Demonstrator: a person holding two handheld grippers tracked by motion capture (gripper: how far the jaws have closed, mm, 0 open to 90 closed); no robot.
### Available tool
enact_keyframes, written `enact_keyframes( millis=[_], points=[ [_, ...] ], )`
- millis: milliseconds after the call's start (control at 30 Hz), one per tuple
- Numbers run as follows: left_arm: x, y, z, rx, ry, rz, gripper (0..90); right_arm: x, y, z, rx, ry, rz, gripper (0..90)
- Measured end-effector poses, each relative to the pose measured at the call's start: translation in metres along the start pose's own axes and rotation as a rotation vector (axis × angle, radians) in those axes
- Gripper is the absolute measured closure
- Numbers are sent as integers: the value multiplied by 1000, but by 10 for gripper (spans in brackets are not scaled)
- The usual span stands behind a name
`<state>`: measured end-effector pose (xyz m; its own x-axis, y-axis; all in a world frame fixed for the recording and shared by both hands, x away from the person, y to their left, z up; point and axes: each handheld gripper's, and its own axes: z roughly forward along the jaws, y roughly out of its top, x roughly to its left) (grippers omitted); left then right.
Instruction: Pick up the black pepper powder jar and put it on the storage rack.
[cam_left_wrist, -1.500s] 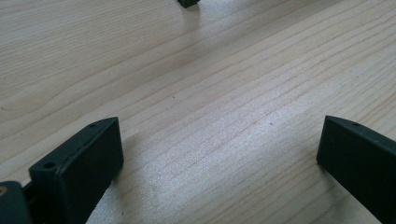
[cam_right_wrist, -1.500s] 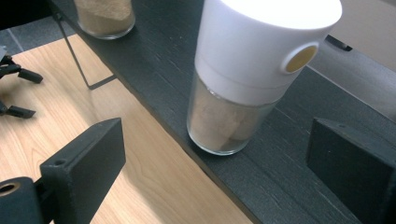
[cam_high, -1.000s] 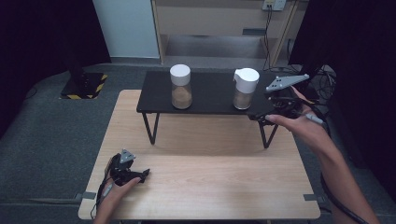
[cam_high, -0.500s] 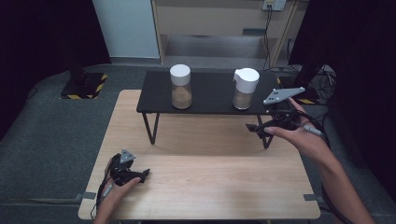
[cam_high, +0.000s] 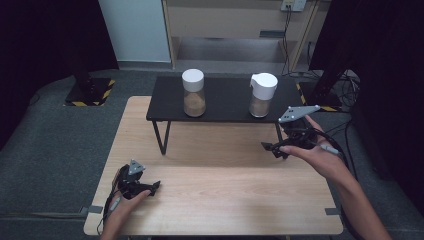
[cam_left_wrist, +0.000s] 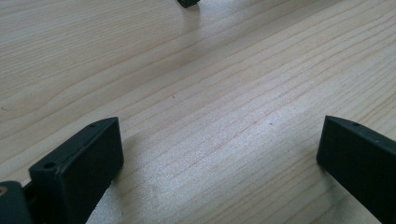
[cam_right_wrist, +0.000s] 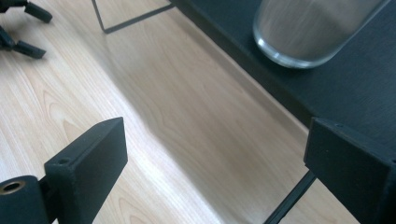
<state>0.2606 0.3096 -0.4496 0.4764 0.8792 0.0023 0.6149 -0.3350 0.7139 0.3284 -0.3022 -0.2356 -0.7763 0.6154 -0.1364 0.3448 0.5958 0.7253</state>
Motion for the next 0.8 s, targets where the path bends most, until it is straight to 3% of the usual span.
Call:
enact_keyframes(
  millis=[800],
  points=[
    [0,0,0,-1,2,0,0,9,-37,30,33,37,38,69]
  ],
)
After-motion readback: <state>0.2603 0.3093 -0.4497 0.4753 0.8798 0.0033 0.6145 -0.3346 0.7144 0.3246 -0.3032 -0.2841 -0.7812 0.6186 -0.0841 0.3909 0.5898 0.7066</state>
